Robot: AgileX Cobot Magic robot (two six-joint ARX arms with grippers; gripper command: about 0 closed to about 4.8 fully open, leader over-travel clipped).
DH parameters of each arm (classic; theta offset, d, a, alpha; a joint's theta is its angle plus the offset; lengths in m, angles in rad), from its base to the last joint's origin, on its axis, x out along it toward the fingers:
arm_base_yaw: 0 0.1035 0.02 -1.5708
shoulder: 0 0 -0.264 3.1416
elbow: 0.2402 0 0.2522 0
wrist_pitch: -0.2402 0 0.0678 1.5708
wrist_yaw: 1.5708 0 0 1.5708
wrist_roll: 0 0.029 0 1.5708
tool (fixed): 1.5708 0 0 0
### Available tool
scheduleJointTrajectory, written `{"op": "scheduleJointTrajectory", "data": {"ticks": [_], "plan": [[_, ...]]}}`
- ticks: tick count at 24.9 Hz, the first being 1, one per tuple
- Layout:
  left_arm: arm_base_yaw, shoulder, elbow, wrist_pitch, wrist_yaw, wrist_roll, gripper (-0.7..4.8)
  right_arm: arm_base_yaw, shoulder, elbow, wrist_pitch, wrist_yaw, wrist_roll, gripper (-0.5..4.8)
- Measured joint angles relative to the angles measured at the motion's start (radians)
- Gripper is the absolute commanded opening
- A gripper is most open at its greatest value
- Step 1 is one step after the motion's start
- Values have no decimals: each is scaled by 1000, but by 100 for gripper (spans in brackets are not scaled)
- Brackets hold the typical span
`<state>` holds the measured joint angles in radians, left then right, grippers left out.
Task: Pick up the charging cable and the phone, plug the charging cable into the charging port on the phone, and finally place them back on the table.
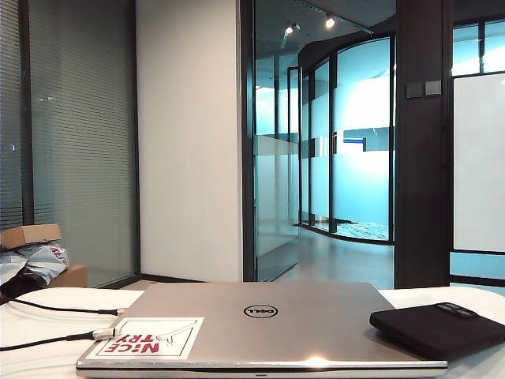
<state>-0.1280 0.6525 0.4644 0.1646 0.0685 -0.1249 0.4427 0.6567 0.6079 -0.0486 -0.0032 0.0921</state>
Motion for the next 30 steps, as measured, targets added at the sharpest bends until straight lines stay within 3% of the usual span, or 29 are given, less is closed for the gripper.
{"op": "scheduleJointTrajectory", "data": {"ticks": [5,8,16,20,27,30], "plan": [[-25,45,0,2,0,29,-6,121,3,0,-40,10,-117,-2],[-25,61,0,-26,0,80,-6,169,3,0,-77,9,-127,-2],[-63,93,-3,-91,0,159,-6,184,3,0,-108,10,-127,-2],[-108,161,-27,-102,0,240,-6,185,3,0,-108,10,-127,-1],[-107,314,-43,-123,2,417,-3,185,3,0,-107,10,-127,-1],[-107,391,-43,-122,2,459,37,185,3,0,-107,10,-127,-1]]}}
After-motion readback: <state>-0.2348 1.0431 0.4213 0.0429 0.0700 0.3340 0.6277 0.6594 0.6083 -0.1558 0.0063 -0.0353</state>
